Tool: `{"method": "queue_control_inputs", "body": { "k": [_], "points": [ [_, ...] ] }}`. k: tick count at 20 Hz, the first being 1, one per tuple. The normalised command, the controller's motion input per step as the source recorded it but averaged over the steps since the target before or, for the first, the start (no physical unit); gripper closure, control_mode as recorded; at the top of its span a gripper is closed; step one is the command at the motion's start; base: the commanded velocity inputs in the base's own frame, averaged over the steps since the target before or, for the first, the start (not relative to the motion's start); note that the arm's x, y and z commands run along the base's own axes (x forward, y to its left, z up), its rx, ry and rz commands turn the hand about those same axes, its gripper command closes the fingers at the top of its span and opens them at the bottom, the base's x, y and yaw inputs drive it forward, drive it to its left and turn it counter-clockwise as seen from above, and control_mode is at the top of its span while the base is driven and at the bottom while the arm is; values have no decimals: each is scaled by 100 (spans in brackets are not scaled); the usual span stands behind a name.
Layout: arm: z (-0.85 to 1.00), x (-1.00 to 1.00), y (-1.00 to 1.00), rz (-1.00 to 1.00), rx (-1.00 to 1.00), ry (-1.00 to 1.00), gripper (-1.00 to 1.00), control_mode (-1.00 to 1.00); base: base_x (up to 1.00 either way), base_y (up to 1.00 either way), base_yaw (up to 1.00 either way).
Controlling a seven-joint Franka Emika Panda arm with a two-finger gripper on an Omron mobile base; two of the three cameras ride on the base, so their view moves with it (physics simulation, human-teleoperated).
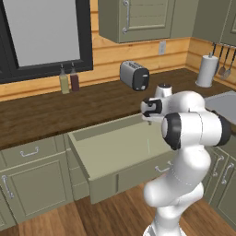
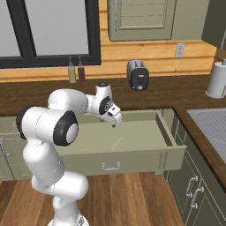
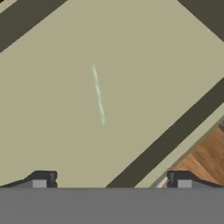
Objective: Take a straw from the drawer in front and place it inside the glass cup on the dining counter.
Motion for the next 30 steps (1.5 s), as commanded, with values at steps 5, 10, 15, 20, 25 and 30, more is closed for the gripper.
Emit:
{"method": "queue_control_inputs", "body": {
  "k": [5,10,15,20,25,30],
  "points": [
    [-42,21,0,0,0,0,-100,-100,0,0,0],
    [-28,31,0,0,0,0,-100,-100,0,0,0],
    [-25,26,0,2,0,0,-100,-100,0,0,0],
    [-30,15,0,3,0,0,-100,-100,0,0,0],
    [-24,29,-12,3,2,0,-100,-100,0,0,0],
    [-23,25,-25,2,4,0,-100,-100,0,0,0]
  ]
}}
